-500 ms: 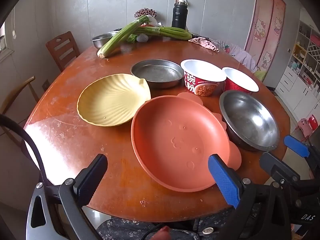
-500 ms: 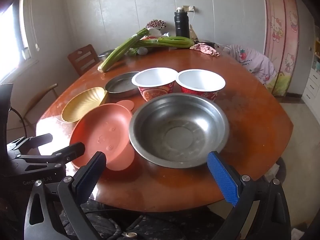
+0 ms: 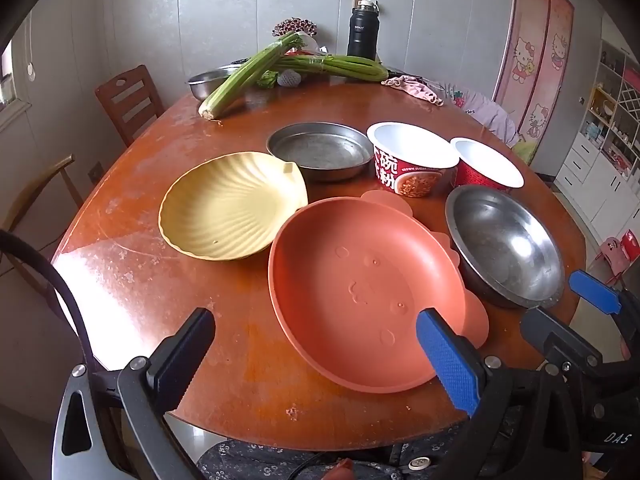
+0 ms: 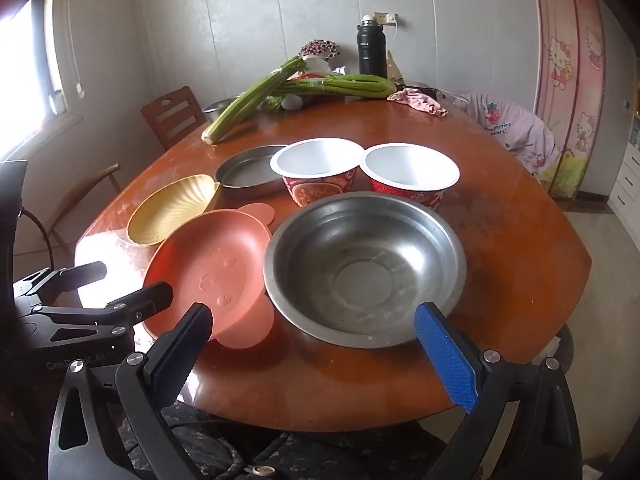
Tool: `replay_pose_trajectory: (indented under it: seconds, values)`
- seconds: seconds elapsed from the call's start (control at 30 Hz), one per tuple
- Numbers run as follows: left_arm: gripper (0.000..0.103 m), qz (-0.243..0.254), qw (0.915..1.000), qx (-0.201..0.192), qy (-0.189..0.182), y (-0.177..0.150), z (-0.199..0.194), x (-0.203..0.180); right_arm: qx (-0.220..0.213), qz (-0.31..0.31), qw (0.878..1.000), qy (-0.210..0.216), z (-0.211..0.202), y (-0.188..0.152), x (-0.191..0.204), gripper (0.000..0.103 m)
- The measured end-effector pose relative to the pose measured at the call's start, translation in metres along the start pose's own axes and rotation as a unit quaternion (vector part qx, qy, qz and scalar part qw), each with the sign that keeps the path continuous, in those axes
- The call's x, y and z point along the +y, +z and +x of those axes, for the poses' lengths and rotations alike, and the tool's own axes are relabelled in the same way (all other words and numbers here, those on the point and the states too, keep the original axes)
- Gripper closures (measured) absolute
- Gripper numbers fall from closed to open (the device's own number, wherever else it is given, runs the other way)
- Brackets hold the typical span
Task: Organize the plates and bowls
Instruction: 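Move the left tool toward the yellow shell-shaped plate's rim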
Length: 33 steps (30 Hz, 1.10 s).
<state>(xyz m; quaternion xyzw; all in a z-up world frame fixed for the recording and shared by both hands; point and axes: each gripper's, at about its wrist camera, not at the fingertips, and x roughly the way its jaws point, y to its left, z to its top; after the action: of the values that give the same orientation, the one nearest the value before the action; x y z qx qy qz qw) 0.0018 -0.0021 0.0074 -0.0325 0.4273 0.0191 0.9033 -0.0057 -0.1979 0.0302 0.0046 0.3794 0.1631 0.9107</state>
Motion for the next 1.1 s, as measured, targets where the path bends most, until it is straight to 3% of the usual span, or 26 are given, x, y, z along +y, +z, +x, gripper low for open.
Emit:
replay_pose_trajectory:
  seconds: [1.1]
  values:
    - [0.002, 0.001, 1.0000, -0.002, 0.003, 0.0000, 0.0016, 0.0043, 0.005, 0.001, 1.000, -0.004, 0.0005, -0.0022, 0.0070, 0.002]
